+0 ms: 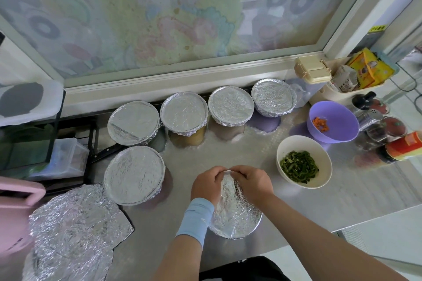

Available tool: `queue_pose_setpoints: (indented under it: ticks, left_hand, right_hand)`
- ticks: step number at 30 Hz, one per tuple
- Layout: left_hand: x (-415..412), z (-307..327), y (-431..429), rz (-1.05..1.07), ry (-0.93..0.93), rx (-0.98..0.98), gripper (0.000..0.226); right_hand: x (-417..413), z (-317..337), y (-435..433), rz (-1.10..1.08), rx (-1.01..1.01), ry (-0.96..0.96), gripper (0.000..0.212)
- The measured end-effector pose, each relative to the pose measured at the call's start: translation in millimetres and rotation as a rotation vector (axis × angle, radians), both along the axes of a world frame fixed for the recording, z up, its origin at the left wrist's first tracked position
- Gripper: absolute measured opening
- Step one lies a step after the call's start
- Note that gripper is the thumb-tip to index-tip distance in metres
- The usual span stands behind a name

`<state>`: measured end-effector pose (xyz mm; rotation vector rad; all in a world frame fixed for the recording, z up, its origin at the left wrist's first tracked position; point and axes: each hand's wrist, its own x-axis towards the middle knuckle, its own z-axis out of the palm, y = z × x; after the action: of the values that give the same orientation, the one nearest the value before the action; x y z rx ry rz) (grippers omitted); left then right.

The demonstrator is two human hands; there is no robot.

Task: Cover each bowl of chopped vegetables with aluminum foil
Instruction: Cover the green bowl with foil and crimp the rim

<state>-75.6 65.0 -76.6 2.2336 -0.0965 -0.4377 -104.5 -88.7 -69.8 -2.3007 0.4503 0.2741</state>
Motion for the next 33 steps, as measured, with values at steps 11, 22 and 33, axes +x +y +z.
queue_pose_setpoints:
  ticks: [11,22,33]
  left_hand:
    - [10.2,5.7,16.5,0.110,0.104,-0.083,0.024]
    - [7.3,-5.5,8.5,0.055,-0.070,-0.052,0.020]
    - [1.5,-10.3,1.1,0.144,-0.153,0.068,0.020]
  right_hand:
    - [12.9,13.5,20.7,-0.095,-0.072,0.031,0.012]
    - [4.4,-6.1,17.4,-0.108,-0.041,-0.019,0.012]
    - [21.9,-13.9,6.3,0.105,-0.016,-0.100,0.016]
